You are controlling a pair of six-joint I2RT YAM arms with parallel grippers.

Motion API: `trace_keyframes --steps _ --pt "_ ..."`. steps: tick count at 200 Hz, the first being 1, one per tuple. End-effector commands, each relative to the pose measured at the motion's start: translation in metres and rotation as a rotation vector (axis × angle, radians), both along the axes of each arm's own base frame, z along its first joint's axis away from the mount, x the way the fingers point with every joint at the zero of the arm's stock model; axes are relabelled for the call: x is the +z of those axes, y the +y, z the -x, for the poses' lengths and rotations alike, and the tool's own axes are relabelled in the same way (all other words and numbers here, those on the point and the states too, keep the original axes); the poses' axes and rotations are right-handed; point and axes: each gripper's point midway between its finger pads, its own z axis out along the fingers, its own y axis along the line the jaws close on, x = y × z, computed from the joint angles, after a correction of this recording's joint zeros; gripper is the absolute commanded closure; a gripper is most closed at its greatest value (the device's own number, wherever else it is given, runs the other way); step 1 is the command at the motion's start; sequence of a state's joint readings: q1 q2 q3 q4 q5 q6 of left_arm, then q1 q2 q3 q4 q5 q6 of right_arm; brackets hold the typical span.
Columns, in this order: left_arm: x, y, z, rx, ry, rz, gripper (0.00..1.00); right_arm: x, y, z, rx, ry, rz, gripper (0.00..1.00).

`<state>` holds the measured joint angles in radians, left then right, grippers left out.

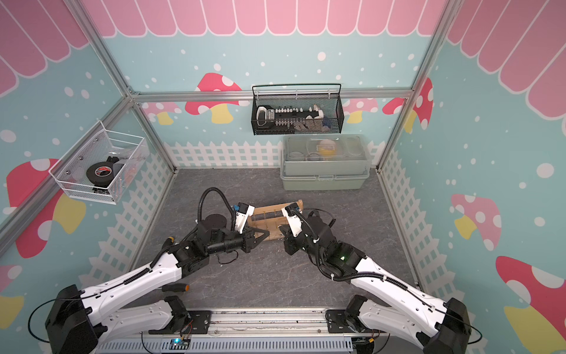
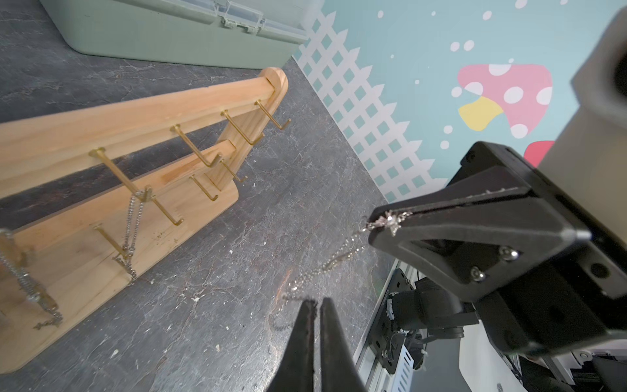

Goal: Hang the necklace on the jewelry display stand
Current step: Pick up the necklace from the center of the board.

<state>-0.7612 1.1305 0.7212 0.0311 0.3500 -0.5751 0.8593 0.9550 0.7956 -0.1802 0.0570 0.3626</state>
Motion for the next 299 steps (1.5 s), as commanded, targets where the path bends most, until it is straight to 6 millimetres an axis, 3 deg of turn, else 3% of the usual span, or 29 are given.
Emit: trace_keyframes --steps 1,45,66,138,185,258,299 --pt "0.010 -0.009 -0.004 -0.021 0.008 0.037 0.92 -0.001 -0.012 -0.003 -0.035 -0.053 0.050 0.99" --pt "-0.005 -0.015 -0.010 -0.011 0.052 0.025 0.91 0.000 -0.012 -0.001 -0.024 -0.067 0.058 1.00" --pt "-0.008 -0.015 -0.012 -0.002 0.058 0.004 0.80 0.000 -0.011 -0.001 -0.015 -0.061 0.063 0.99" --pt "0.020 -0.005 -0.012 0.008 -0.081 -0.004 0.69 -0.001 0.000 0.008 0.062 -0.016 0.077 1.00" --pt "0.008 -0.006 -0.009 0.021 -0.170 -0.108 0.55 0.004 0.004 0.009 0.072 0.003 0.062 1.00" --pt "-0.001 -0.023 -0.009 0.028 -0.221 -0.174 0.54 0.012 0.011 0.013 0.106 0.019 0.037 1.00" --pt "0.000 -0.021 -0.013 0.062 -0.239 -0.186 0.53 0.012 0.013 0.016 0.124 0.028 0.028 1.00"
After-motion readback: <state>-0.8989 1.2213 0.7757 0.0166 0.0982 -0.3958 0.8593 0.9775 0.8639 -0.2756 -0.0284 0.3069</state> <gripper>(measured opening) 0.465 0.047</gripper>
